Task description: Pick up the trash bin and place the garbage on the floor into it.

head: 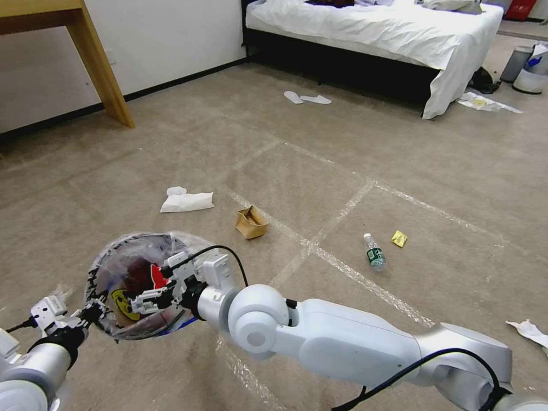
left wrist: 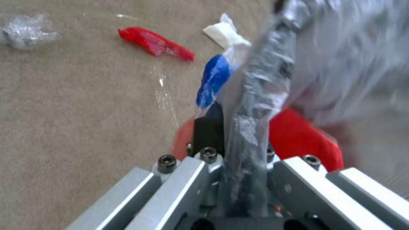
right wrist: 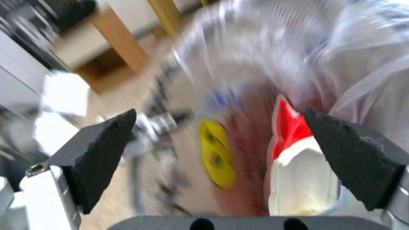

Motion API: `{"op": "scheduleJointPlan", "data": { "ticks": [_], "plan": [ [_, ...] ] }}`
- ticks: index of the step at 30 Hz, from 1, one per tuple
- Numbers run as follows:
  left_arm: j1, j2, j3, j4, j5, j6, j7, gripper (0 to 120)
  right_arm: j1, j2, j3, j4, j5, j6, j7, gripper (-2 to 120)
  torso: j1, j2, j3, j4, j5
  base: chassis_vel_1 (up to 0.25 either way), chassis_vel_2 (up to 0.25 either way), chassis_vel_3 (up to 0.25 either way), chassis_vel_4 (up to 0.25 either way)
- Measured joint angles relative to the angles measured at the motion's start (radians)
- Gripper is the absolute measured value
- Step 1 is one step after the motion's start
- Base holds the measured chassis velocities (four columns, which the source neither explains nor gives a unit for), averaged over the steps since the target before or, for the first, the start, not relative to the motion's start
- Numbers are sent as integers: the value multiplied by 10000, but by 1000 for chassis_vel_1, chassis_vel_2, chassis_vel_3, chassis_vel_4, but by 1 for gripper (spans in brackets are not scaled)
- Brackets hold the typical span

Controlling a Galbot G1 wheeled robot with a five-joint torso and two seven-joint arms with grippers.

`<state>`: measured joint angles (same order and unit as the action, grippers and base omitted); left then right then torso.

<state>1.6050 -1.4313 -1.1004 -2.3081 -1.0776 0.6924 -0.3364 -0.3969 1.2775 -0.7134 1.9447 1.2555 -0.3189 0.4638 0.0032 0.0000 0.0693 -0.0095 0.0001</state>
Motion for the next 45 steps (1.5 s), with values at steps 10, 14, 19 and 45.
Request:
{"op": "scheduleJointPlan", "data": {
  "ticks": [10,14,19,45],
  "plan": [
    [62,-5,-129,-9,9,-1,-1,0,-647,-336,1060,946,-195,622,-773,100,0,0,0,-3,1,0,0,0,0],
    [104,-30,-146,-36,9,-1,-1,0,-769,-354,1059,946,-288,629,-769,100,0,0,0,-1,0,0,0,0,0],
    [87,-47,-146,-35,9,-1,0,0,-917,-395,1140,950,-359,823,-875,100,0,0,0,-1,0,0,0,0,0],
    [153,-258,-469,-220,7,-106,166,0,-4088,-2111,6373,1581,-3083,5078,-4559,100,0,0,0,-1,2,0,0,0,0]
  ]
}}
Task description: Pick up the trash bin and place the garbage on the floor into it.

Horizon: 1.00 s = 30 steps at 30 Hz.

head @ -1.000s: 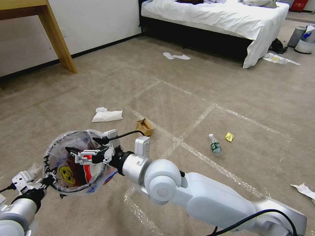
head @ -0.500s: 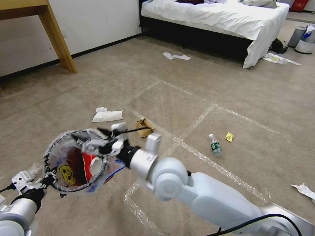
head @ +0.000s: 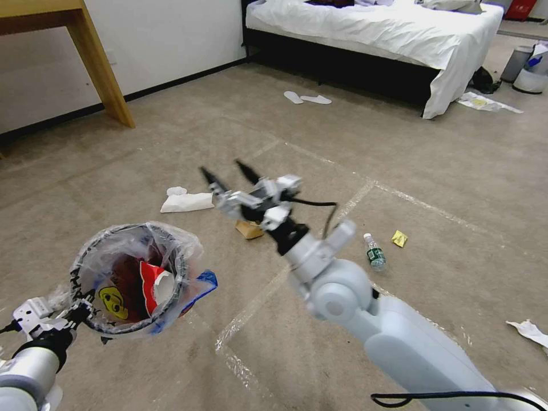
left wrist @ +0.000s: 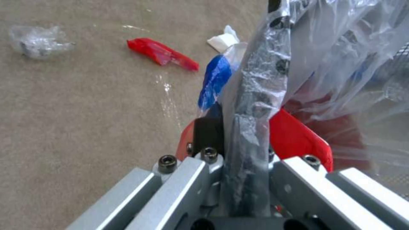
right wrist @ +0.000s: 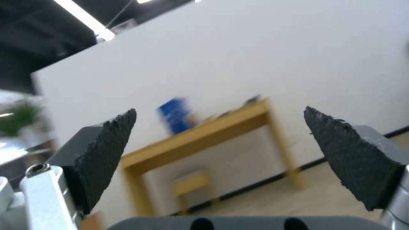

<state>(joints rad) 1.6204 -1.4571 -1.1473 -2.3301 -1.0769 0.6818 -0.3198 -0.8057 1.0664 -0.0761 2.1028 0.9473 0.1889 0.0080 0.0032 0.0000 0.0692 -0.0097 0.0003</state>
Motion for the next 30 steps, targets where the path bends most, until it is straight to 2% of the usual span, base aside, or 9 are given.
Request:
{"op": "scheduleJointPlan", "data": {
  "ticks": [2,5,9,10,11,14,19,23,30],
  "plan": [
    [11,-18,-38,0,21,-7,0,0,-415,-100,569,135,-229,117,-46,100,0,0,0,0,-1,0,0,0,0],
    [0,-97,-172,1,140,-52,12,0,-1647,-314,2547,307,-1615,668,-148,100,0,0,0,0,-1,0,0,0,0],
    [-17,-179,-220,-22,230,-95,44,0,-2293,-269,3635,407,-2393,943,-217,100,0,0,0,1,0,0,0,0,0],
    [-24,-237,-233,-68,299,-123,59,0,-2888,-188,4388,677,-2912,963,-130,100,0,0,-1,1,-2,0,0,0,0],
    [-24,-237,-233,-68,299,-123,59,0,-2888,-188,4388,677,-2912,963,-130,100,0,0,-1,1,-2,0,0,0,0],
    [-18,-388,-275,-216,469,-200,96,0,-4616,467,5510,1214,-4232,1156,312,100,0,0,0,-1,-1,0,0,0,0],
    [36,-486,-285,-332,589,-244,130,0,-6133,1341,6000,1561,-4955,1958,285,100,-1,0,-1,-2,-2,0,0,0,0],
    [35,-484,-282,-348,602,-256,131,0,-6741,1626,6020,1560,-5563,2448,243,100,-1,0,-1,0,-3,0,0,0,0],
    [39,-461,-221,-361,599,-260,131,0,-6664,1635,6091,1480,-5713,2259,377,100,-1,0,0,2,-3,0,0,0,0]
  ]
}}
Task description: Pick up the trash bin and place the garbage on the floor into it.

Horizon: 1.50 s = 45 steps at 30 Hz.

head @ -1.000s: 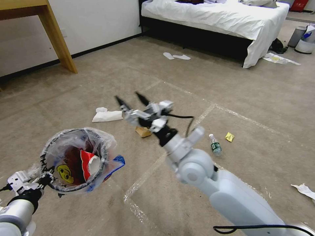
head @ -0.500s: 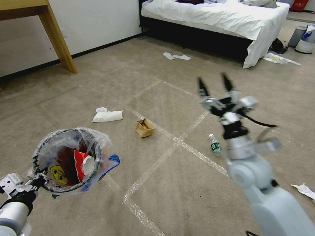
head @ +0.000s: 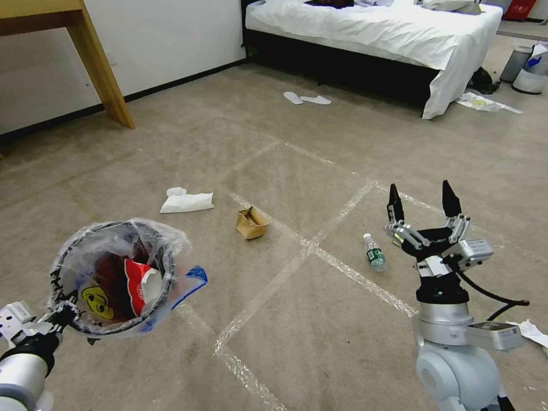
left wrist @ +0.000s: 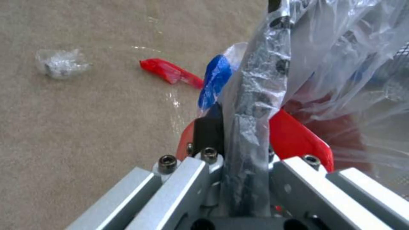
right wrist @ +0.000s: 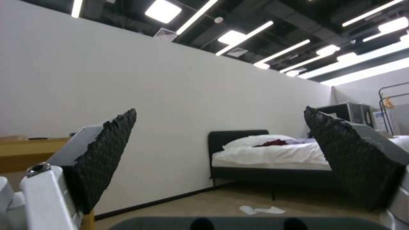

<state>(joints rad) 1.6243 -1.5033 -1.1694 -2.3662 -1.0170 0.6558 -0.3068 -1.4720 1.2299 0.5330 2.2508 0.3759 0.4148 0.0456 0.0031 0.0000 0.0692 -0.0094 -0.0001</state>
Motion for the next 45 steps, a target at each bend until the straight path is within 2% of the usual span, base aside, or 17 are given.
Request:
{"op": "scheduleJointPlan", "data": {
  "ticks": [17,34,45],
  "plan": [
    [112,6,29,-96,-81,-1,0,0,-46,90,-116,-392,-286,-144,-67,100,-1,0,0,-2,0,-9,6,5,-7],
    [99,-20,203,-159,-77,-3,-5,0,-126,231,-53,-485,-503,0,-39,100,2,0,2,-3,0,-133,137,128,-134],
    [222,-18,64,-263,-126,-3,-4,0,-148,250,-104,-503,-639,44,-37,100,2,0,0,-1,1,-95,91,100,-82]
  ]
}}
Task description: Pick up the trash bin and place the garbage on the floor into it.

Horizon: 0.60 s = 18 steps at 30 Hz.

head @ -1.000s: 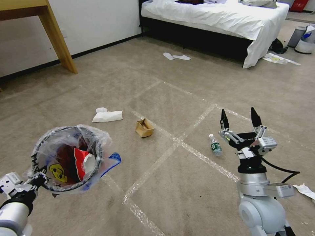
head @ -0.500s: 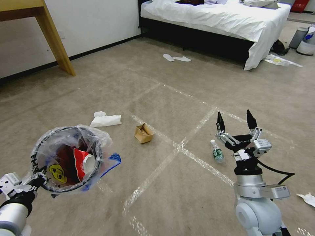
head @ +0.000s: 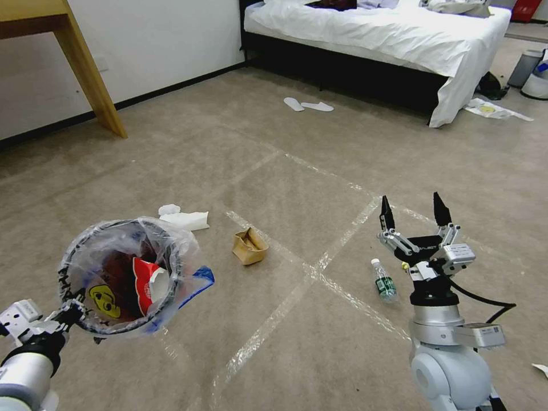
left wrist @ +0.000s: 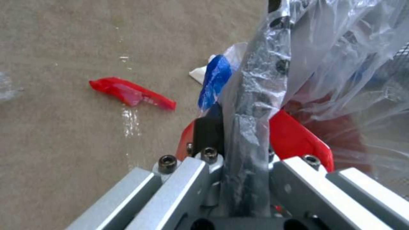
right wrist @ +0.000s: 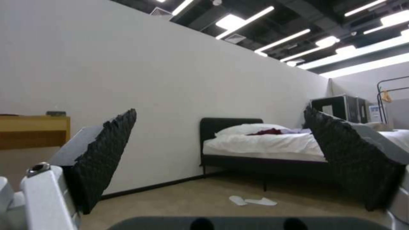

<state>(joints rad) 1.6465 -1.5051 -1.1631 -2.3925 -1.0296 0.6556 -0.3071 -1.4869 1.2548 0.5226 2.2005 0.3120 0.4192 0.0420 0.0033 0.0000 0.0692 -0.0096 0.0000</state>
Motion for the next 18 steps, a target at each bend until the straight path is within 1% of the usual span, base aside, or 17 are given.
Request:
{"op": "scheduleJointPlan", "data": {
  "ticks": [10,16,18],
  "plan": [
    [28,-5,-77,-16,-30,-12,9,0,122,-7,-86,-95,-82,-44,34,100,0,0,0,-1,0,-107,117,103,-111],
    [10,-49,-25,38,12,-24,21,0,174,-23,-122,-200,-92,-63,86,100,0,0,0,-1,0,-109,110,108,-107],
    [-35,-51,14,119,58,-31,37,0,267,-44,-123,-298,-94,-229,256,100,0,0,2,-1,0,-70,74,90,-80]
  ]
}}
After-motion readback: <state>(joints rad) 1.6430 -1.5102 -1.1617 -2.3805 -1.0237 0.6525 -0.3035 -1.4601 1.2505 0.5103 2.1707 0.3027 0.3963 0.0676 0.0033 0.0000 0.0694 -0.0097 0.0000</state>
